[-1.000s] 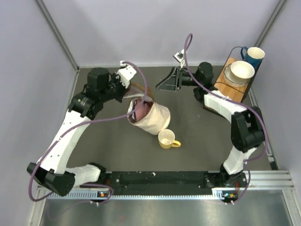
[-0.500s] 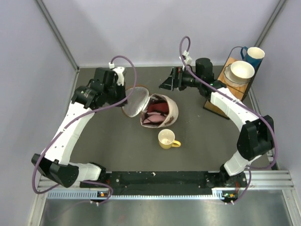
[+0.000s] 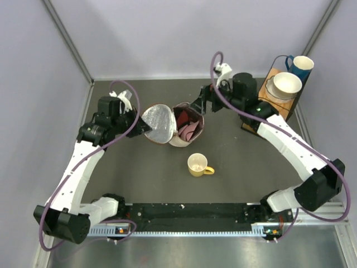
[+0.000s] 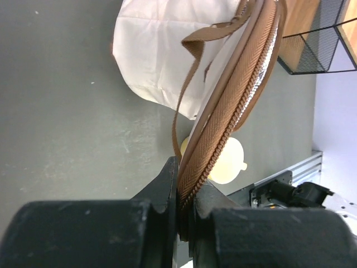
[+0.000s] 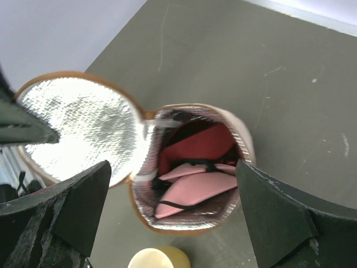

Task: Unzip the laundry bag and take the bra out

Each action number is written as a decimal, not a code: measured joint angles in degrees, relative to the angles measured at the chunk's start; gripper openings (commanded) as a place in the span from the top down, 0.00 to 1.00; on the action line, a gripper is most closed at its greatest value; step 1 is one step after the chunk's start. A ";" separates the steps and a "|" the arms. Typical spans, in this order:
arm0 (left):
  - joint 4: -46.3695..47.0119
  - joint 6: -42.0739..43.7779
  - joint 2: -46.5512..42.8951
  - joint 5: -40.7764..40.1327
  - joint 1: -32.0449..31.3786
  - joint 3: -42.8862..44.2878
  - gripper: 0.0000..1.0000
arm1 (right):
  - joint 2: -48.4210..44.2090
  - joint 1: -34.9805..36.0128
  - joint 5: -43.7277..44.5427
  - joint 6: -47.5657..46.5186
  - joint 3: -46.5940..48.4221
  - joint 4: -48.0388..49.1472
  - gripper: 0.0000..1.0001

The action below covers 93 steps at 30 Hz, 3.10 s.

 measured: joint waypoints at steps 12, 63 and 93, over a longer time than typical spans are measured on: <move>6.97 -3.39 -1.60 1.81 0.42 -9.73 1.00 | 8.74 13.40 10.43 -5.25 -1.07 -3.69 0.41; 9.46 -2.97 0.46 5.66 2.05 -12.31 1.00 | 1.99 13.38 12.48 -1.40 8.74 -3.78 1.00; 8.02 -4.35 -0.59 3.52 3.26 -11.87 1.00 | -1.11 12.83 14.71 -1.57 13.94 -3.34 1.00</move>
